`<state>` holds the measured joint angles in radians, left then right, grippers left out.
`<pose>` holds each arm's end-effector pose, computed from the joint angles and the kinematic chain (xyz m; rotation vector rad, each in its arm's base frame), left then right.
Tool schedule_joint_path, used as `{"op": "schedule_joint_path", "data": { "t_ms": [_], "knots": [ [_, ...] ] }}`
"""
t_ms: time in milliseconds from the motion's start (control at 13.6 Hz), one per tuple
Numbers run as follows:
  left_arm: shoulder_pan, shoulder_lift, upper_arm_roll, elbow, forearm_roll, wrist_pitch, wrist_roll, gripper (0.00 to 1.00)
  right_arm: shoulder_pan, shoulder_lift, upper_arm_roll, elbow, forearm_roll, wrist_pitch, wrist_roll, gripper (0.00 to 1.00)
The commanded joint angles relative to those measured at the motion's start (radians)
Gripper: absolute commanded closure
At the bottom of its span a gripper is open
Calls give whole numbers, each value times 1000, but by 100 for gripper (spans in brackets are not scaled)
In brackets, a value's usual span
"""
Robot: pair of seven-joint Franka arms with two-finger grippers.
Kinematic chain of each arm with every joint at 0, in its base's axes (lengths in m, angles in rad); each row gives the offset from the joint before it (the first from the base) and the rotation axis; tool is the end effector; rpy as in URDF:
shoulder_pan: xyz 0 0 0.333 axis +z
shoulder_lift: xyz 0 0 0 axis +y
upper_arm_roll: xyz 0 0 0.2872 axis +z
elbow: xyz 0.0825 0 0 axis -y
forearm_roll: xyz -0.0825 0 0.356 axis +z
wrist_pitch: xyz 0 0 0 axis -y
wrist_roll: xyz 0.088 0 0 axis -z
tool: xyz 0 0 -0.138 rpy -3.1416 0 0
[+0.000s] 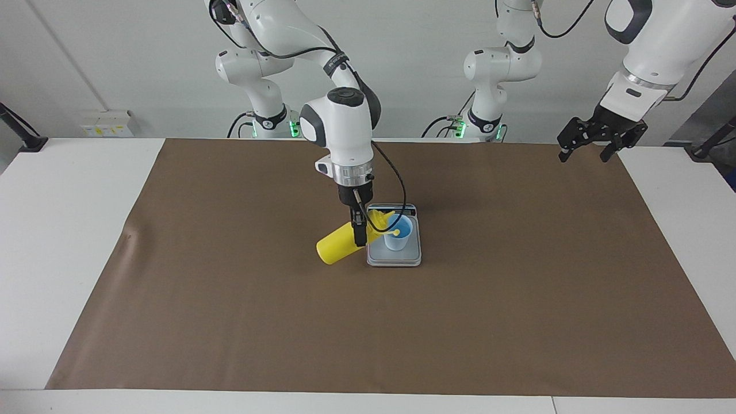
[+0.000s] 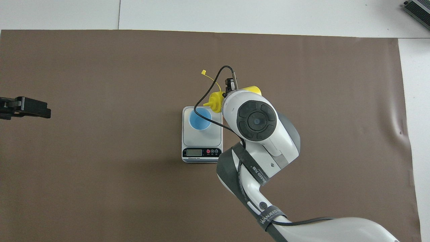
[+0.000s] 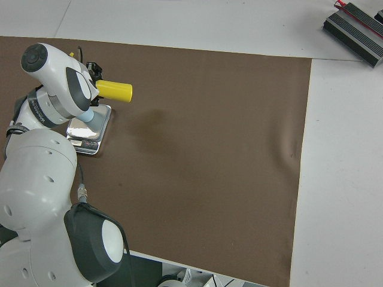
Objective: Pour seasoning into cup on scale with both arms
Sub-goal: 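Tilt the yellow bottle nozzle down into the cup with the right gripper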
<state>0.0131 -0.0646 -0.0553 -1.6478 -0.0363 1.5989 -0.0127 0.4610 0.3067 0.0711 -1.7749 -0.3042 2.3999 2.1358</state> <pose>0.5103 -0.0272 0.5664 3.1080 -0.0446 0.0228 0.5605 0.3165 0.3777 -2.1665 1.8594 -0.4148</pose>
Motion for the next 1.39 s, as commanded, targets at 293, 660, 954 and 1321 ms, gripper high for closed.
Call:
{"op": "schedule_joint_path", "data": {
  "t_ms": [293,660,954,1321],
  "knots": [
    [-5,-12,-1,-7,3,12,-3,0,31,32,-1,28,-260,-7,23,100],
    [-16,16,-3,11,7,16,-4,0,50,46,1,28,-466,-21,92,98],
    [-33,19,-8,-7,4,24,-10,0,85,69,2,29,-624,-59,92,98],
    [-32,11,-6,-17,4,19,-7,0,87,71,2,29,-710,-64,92,98]
  ]
}}
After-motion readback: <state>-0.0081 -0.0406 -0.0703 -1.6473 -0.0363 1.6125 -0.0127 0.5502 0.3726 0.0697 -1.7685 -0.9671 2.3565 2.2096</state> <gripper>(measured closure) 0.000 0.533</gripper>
